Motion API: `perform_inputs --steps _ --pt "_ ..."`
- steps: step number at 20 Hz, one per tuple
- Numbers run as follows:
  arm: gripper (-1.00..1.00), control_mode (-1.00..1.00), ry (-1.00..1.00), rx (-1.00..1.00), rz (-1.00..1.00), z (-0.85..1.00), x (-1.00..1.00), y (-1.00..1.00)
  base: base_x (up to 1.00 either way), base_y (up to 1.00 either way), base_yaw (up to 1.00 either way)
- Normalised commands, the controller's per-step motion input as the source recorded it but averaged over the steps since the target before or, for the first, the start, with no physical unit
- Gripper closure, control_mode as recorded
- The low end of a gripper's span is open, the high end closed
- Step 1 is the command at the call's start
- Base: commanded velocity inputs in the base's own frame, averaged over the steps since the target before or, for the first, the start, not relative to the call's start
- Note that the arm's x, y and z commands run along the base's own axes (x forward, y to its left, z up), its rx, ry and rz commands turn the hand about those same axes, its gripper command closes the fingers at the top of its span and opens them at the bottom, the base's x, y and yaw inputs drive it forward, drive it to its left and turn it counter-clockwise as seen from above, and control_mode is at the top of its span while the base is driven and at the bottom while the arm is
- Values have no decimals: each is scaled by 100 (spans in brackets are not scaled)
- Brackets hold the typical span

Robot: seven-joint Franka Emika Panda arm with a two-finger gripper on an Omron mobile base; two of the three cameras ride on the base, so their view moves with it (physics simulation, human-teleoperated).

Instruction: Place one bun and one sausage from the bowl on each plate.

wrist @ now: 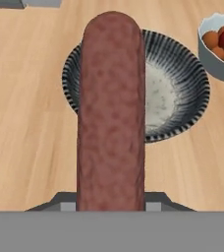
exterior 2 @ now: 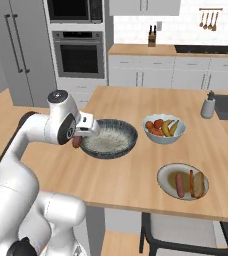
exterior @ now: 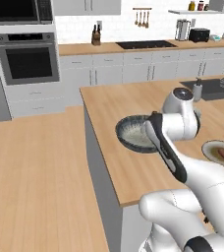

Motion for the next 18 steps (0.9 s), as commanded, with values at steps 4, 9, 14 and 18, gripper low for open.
perform_inputs --steps 4,9,14,18 --pt "100 -100 36 3 -19 35 -74 6 0 0 0" --pt "100 -100 29 0 -9 -4 -54 6 0 0 0" --pt "100 -100 -2 -5 7 -51 -92 0 0 0 0" --pt "100 -100 -2 -2 5 -20 -26 4 0 0 0"
